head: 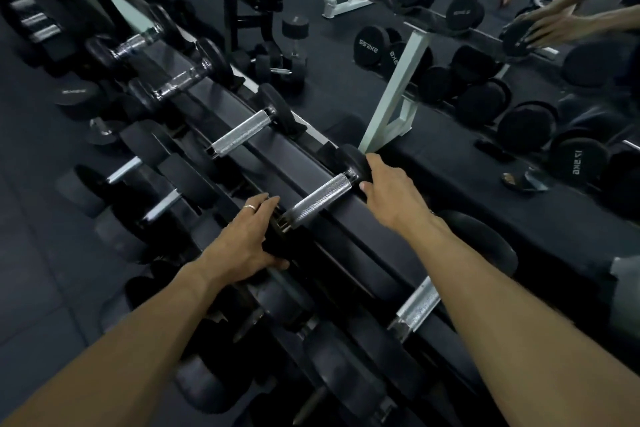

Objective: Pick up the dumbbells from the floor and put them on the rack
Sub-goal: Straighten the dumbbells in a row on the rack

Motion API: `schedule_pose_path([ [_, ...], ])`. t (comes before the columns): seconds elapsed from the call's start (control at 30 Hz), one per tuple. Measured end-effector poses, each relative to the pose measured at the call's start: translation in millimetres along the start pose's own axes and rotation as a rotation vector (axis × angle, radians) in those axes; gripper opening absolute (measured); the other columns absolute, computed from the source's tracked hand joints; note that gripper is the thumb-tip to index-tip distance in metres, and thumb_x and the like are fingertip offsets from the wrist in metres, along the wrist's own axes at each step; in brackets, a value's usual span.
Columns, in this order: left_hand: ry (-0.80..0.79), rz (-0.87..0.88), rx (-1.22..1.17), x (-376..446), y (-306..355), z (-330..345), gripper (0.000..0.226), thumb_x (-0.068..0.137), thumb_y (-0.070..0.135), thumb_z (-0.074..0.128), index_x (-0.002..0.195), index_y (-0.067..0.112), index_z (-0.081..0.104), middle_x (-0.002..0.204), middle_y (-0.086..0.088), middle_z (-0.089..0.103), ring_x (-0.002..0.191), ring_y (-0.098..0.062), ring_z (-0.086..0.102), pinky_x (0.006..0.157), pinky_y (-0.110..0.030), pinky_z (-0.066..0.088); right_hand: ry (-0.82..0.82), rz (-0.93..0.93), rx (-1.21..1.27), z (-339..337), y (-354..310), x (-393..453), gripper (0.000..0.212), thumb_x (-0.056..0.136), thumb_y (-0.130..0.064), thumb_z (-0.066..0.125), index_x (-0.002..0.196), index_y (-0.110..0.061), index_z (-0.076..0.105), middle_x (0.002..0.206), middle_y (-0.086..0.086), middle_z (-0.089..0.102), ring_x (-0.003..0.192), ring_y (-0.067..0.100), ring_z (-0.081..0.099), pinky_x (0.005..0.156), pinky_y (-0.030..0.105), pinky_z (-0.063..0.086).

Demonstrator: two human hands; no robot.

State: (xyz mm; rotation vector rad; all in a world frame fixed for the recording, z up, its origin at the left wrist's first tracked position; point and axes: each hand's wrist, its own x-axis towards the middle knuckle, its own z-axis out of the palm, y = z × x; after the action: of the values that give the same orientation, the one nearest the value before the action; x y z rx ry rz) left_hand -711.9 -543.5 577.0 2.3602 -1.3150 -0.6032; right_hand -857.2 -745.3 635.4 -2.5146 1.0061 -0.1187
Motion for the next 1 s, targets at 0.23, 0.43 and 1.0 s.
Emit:
schedule_pose_path([
  [0.23,0.06,-0.027,-0.131,0,3,9,0.119,0.064,0.037,0.089,0.154,0.014,0.013,0.152,-0.004,0.019,0.137,-0.022,0.027,0.114,-0.029,0.028,-0.006,0.008,-0.045,0,-15,19,0.018,0.096,-0.012,0.053,0.113,-0.013,0.046,0.077,0.004,0.056,0.073,0.023,0.058,0.069,0.043,0.054],
  [0.43,0.08,-0.033,-0.17,-2,6,15,0.118,0.068,0.037,0.086,0.154,0.016,0.008,0.155,-0.002,0.012,0.141,-0.021,0.02,0.116,-0.032,0.027,0.031,0.008,-0.029,5,-17,19,0.016,0.096,-0.013,0.052,0.112,-0.013,0.047,0.074,0.002,0.054,0.07,0.023,0.057,0.067,0.042,0.051],
  [1.0,-0.025,0.043,-0.136,-10,-26,-15,0.12,0.067,0.067,0.073,0.155,0.023,0.005,0.159,0.008,0.007,0.144,-0.016,0.02,0.114,-0.032,0.03,0.104,-0.03,-0.093,5,-62,32,0.049,0.095,-0.027,0.053,0.138,-0.008,0.039,0.131,0.012,0.052,0.121,0.031,0.05,0.096,0.041,0.044],
])
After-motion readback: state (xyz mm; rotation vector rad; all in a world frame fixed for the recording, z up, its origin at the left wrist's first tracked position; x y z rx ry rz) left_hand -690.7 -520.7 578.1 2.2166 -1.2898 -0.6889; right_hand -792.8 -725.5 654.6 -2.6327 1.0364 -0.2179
